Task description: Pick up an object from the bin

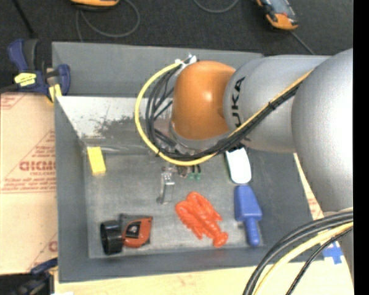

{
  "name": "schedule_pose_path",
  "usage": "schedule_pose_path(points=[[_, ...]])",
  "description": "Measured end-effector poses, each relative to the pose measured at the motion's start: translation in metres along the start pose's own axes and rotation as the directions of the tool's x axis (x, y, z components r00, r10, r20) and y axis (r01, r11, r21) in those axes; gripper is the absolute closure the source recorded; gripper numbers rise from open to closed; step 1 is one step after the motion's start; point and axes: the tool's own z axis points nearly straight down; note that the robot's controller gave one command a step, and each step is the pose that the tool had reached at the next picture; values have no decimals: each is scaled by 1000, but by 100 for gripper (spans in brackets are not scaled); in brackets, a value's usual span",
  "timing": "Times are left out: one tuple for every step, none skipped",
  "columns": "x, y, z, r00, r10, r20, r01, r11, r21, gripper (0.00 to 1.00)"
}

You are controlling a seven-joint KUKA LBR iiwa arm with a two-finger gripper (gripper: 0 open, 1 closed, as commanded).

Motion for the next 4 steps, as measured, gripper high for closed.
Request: schedule_pose_path(points=[[21,32,10,995,-103,4,103,995,-1,0],[44,40,29,1000,-14,4,14,1000,-4,0],[50,51,50,985,-173,2,173,985,1,0],[86,54,60,991,-131,7,131,991,-2,0]])
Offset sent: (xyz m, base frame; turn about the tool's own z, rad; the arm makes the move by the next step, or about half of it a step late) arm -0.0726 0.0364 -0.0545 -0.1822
